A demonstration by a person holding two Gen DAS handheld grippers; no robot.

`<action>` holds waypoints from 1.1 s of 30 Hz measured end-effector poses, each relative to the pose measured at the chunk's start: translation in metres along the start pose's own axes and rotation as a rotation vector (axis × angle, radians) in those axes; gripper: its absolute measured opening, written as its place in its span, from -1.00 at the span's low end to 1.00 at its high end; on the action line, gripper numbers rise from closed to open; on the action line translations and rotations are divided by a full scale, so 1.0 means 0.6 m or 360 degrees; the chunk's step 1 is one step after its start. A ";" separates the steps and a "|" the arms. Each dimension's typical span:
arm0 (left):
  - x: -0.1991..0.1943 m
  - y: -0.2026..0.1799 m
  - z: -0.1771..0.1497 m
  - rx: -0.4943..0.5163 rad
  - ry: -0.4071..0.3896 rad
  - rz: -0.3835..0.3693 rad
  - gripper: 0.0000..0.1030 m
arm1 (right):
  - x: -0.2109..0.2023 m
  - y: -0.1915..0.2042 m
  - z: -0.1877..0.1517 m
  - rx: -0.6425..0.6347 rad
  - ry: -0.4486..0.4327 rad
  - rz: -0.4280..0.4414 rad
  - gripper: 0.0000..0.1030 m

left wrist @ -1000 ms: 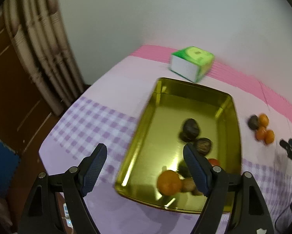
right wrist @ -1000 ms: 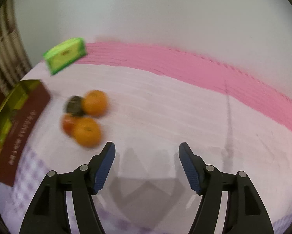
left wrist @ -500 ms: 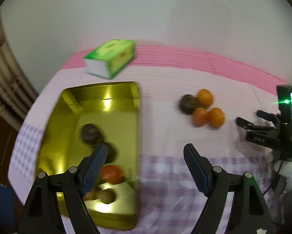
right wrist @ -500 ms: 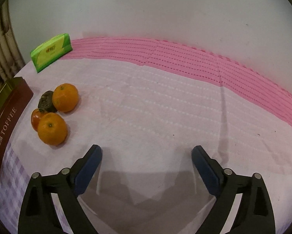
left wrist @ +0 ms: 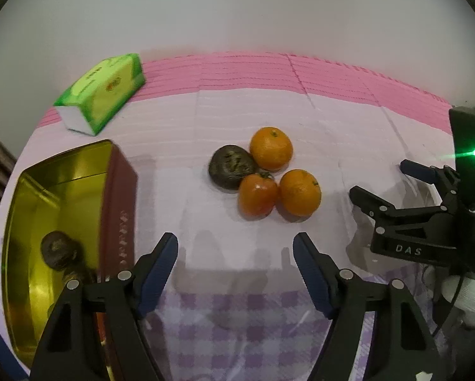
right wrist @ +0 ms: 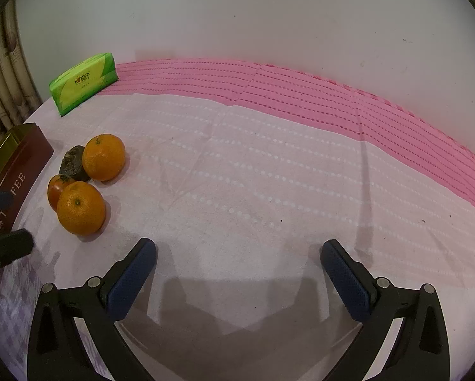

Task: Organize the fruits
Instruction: 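Move the left tool to the red tomato and close on it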

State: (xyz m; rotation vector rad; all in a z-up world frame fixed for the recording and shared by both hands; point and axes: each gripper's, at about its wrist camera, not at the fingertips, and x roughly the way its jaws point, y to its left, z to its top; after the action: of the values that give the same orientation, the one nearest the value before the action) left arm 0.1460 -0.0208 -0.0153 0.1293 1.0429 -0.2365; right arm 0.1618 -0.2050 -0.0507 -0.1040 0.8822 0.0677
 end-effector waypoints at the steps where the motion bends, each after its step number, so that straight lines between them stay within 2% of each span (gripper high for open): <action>1: 0.004 -0.001 0.003 0.0004 0.0001 -0.0005 0.32 | 0.000 0.000 0.000 0.0000 0.0000 0.0000 1.00; 7: 0.028 0.002 0.017 -0.0022 0.0018 -0.0082 0.08 | 0.000 0.000 -0.001 0.0000 0.0000 0.0001 1.00; 20: 0.059 -0.014 0.041 0.0008 0.0021 -0.0105 0.01 | 0.000 0.000 0.000 0.0000 -0.0001 0.0000 1.00; 22: 0.065 -0.015 0.044 0.0009 0.0039 -0.0115 -0.22 | 0.001 0.000 -0.001 0.0001 -0.0001 0.0000 1.00; 31: 0.071 -0.021 0.049 0.0012 0.0044 -0.0104 -0.23 | 0.000 0.000 0.000 0.0001 -0.0001 0.0000 1.00; 33: 0.071 -0.021 0.050 0.0015 0.0043 -0.0096 -0.29 | 0.000 0.000 0.000 0.0001 -0.0001 0.0000 1.00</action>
State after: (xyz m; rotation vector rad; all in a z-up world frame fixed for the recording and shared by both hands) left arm 0.1884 -0.0451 -0.0372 0.1097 1.0735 -0.2947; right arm 0.1617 -0.2051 -0.0506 -0.1035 0.8819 0.0675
